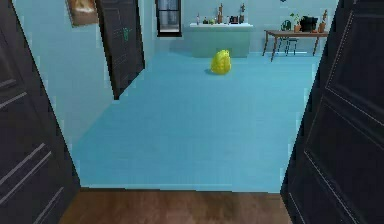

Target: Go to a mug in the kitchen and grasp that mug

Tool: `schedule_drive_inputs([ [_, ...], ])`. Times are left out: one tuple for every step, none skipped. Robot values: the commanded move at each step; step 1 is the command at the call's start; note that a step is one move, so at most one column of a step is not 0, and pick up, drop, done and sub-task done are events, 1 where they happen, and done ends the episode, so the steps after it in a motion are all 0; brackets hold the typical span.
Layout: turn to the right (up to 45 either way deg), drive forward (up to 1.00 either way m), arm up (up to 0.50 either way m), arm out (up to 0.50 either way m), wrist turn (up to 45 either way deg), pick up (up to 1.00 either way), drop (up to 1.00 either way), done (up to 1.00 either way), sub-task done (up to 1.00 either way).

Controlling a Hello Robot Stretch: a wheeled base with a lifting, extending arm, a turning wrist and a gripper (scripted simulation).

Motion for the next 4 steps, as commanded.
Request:
schedule_drive_inputs([
  [0.0,1.0,0.0,0.0,0.0,0.0,0.0,0.0,0.0],
  [3.0,0.0,0.0,0.0,0.0,0.0,0.0,0.0,0.0],
  [0.0,0.5,0.0,0.0,0.0,0.0,0.0,0.0,0.0],
  [45.0,0.0,0.0,0.0,0.0,0.0,0.0,0.0,0.0],
])
